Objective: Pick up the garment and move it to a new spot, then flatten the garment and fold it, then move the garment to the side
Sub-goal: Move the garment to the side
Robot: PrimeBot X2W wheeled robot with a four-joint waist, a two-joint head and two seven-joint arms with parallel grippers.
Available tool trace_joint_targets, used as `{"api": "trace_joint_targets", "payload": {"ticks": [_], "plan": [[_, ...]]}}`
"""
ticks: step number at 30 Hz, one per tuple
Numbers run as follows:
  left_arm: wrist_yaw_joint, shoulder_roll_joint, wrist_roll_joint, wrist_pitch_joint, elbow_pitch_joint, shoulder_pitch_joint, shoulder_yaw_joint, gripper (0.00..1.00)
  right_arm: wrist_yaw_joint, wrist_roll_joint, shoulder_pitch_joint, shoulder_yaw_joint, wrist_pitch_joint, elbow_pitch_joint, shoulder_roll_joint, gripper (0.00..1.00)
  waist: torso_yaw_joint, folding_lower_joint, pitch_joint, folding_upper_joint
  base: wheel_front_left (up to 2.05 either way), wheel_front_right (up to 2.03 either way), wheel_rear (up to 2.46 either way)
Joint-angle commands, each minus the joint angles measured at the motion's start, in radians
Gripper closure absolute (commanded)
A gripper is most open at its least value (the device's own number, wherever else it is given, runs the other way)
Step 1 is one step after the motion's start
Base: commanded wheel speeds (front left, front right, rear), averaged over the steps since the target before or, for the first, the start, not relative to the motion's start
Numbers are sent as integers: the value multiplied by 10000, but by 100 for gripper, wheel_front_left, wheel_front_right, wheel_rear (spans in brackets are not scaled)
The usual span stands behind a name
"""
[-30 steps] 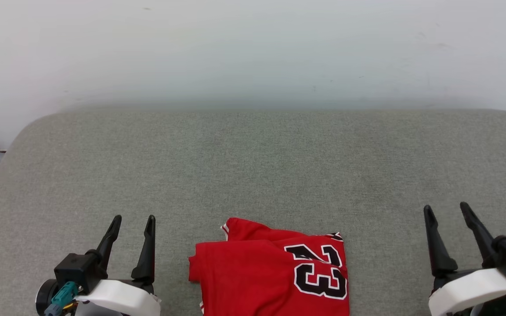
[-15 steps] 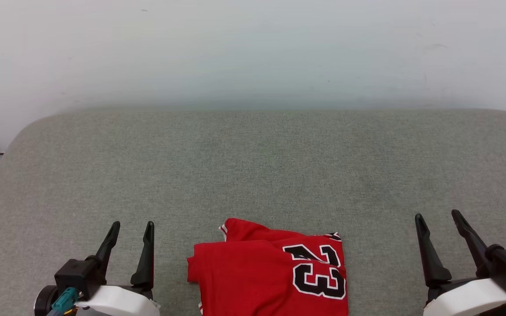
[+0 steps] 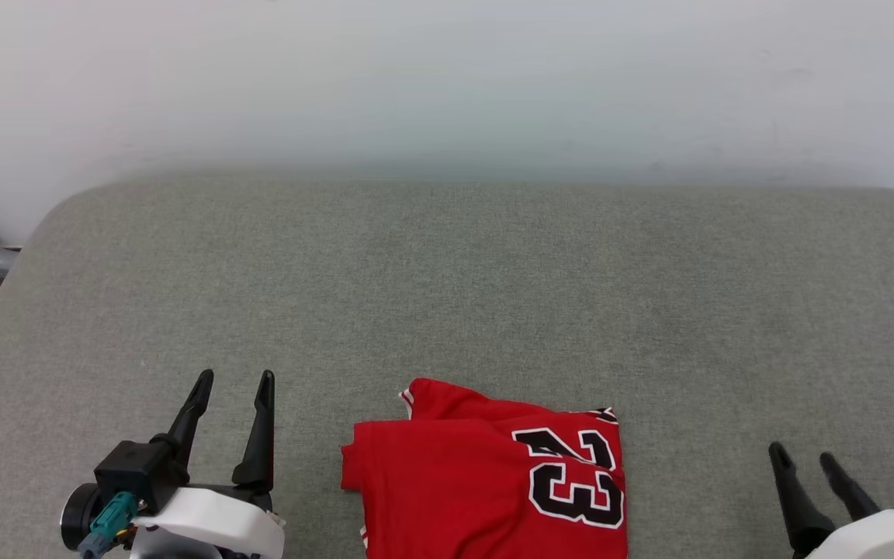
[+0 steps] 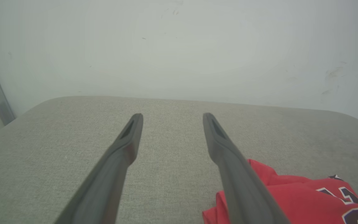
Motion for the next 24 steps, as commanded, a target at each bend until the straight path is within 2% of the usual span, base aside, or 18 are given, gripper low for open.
{"api": "trace_joint_targets", "payload": {"ticks": [1, 4, 10, 16, 24], "plan": [[-13, 4, 3, -65, -44, -166, -16, 0, -5, 254, 22, -40, 369, 228, 24, 0, 103, 0, 112, -1, 0, 0, 0], [-49, -27, -20, -65, -59, -228, 4, 0, -5, 839, -175, 124, 1288, 662, -5, 0, 265, 0, 313, -1, 0, 0, 0], [-159, -118, 15, -66, -110, -557, 60, 0, -5, 2008, -623, 1236, 2793, 1324, -188, 0, 640, 0, 850, -1, 0, 0, 0], [-271, -248, 83, -66, -104, -788, 204, 0, -5, 2705, -1293, 2150, 3444, 2163, -288, 0, 924, 0, 1251, -1, 0, 0, 0], [-459, -419, 240, -66, -2, -985, 395, 0, -28, 3137, -1705, 2705, 4373, 4053, -239, 0, 1105, 0, 1555, -1, 0, 0, 0]]}}
